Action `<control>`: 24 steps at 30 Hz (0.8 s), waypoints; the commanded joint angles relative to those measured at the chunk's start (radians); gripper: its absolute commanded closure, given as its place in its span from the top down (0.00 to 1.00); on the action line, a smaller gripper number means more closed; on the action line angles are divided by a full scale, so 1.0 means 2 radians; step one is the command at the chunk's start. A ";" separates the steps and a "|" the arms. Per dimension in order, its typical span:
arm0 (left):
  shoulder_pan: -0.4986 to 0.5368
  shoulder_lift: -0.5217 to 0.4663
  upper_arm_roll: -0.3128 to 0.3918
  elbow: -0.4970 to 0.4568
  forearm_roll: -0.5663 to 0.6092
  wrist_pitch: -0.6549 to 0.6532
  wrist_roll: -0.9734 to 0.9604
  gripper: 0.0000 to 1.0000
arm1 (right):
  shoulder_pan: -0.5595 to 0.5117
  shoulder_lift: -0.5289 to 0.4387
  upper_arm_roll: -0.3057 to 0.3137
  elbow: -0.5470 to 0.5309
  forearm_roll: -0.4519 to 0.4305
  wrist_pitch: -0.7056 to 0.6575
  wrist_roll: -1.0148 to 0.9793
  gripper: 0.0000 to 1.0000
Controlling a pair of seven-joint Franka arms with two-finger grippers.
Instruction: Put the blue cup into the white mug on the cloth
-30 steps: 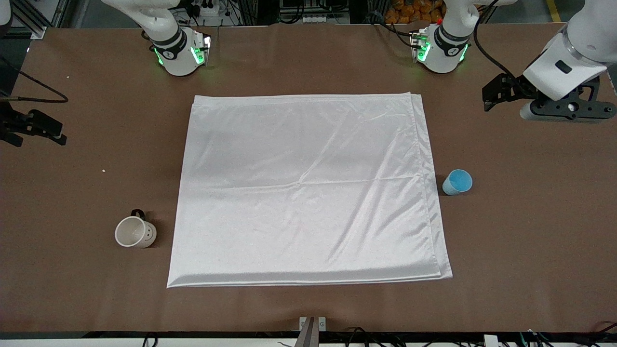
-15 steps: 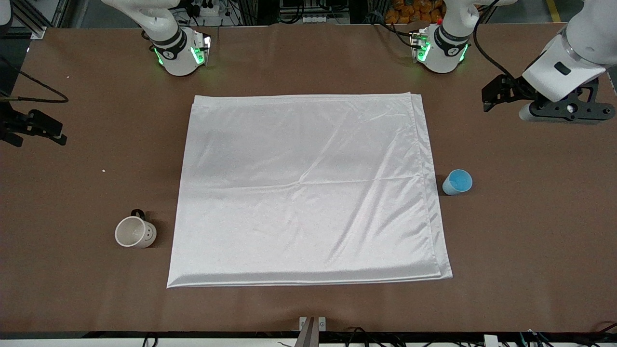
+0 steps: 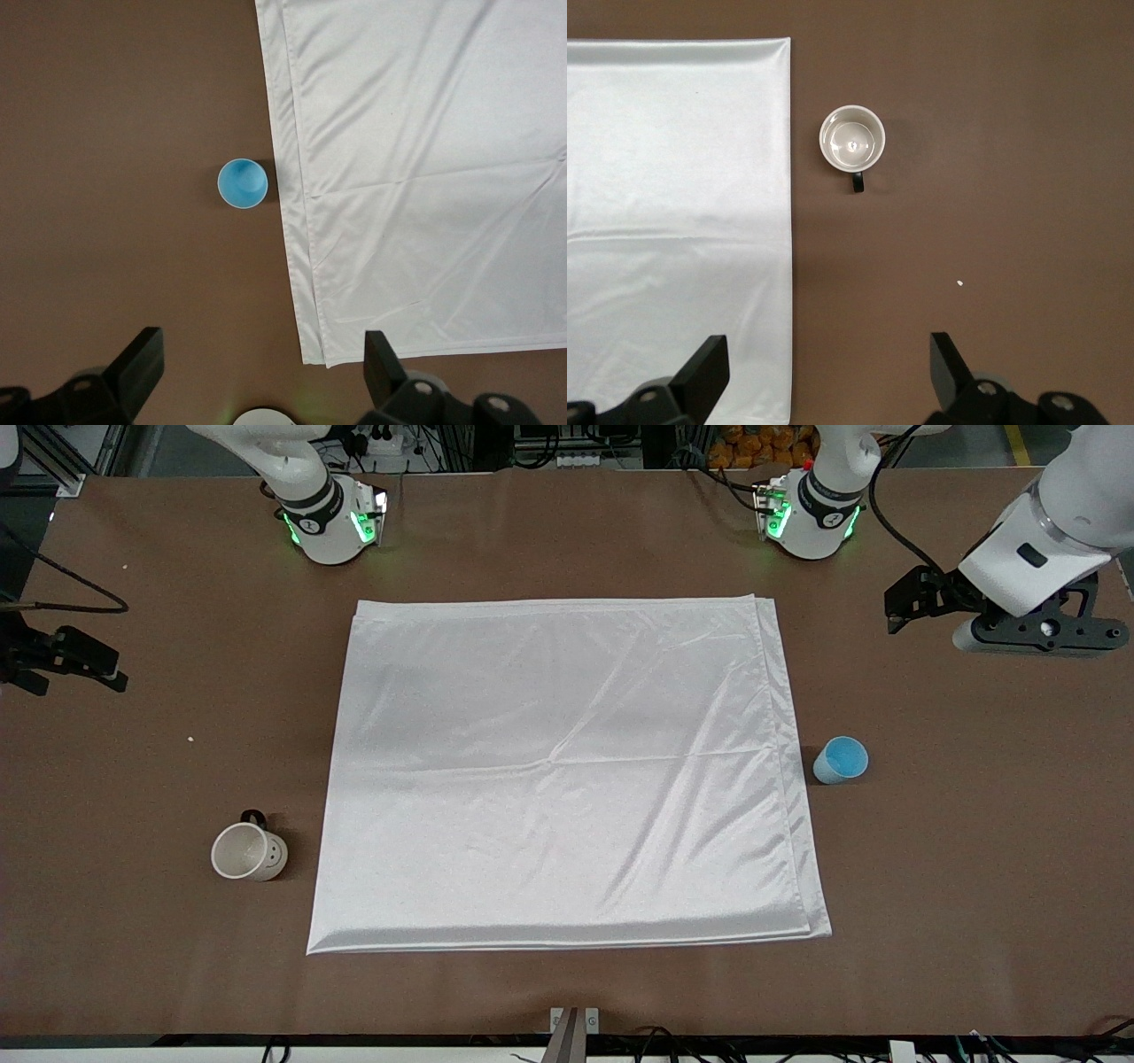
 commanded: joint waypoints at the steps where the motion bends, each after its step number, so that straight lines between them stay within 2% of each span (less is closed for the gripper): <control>1: 0.001 -0.001 0.000 0.004 -0.005 0.002 -0.010 1.00 | 0.000 0.001 0.001 0.006 0.006 -0.007 0.009 1.00; 16: 0.001 0.002 0.000 -0.009 -0.004 0.018 -0.010 1.00 | 0.001 0.024 0.000 -0.015 0.002 -0.014 0.007 1.00; 20: 0.001 0.001 0.000 -0.022 -0.004 0.030 -0.009 1.00 | 0.001 0.037 0.000 -0.032 0.002 0.000 0.007 1.00; 24: 0.006 0.002 0.000 -0.037 -0.004 0.045 -0.010 1.00 | 0.005 0.047 0.000 -0.061 0.002 0.043 0.007 1.00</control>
